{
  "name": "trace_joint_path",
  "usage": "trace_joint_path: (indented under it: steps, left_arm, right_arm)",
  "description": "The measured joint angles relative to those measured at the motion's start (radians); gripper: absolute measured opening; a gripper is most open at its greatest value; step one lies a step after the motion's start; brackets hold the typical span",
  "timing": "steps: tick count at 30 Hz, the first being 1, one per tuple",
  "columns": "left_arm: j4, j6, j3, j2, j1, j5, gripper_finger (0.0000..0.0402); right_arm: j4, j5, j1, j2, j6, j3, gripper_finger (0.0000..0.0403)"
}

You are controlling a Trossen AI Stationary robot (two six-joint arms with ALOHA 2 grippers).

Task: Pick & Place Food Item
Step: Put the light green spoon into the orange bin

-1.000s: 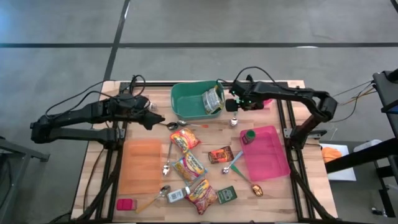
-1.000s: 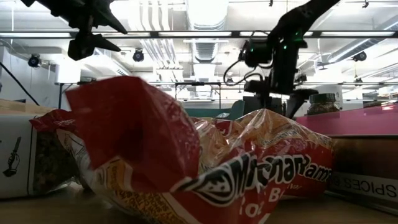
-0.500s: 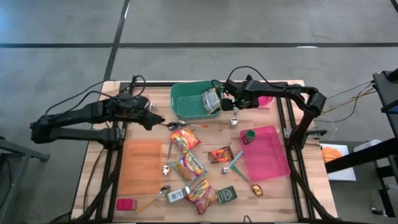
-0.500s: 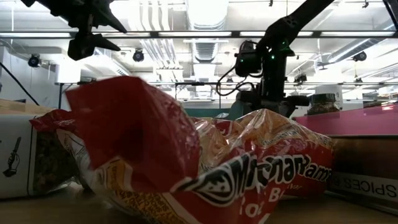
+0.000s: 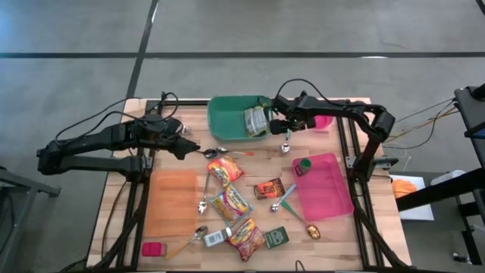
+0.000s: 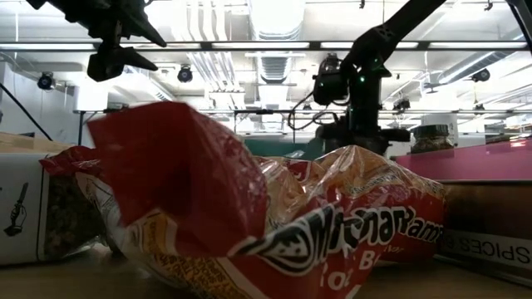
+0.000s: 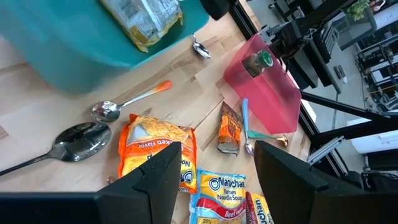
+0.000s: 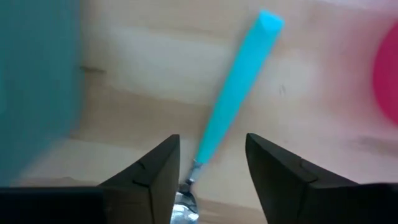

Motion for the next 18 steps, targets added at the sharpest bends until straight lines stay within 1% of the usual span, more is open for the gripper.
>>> trace_joint_path:
  steps: [7, 11, 18]
  left_arm:
    - [0.000, 0.000, 0.000, 0.000, 0.000, 0.004, 0.0204]
    - [-0.001, 0.000, 0.000, 0.000, 0.000, 0.022, 0.0204]
    - [-0.022, 0.004, 0.000, 0.000, 0.000, 0.027, 0.0204]
  right_arm:
    - [0.000, -0.002, 0.002, -0.002, -0.067, 0.051, 0.0146]
    - [-0.004, -0.015, 0.003, -0.004, -0.174, 0.075, 0.0139]
    - [-0.038, -0.105, 0.004, -0.032, -0.542, 0.060, 0.0138]
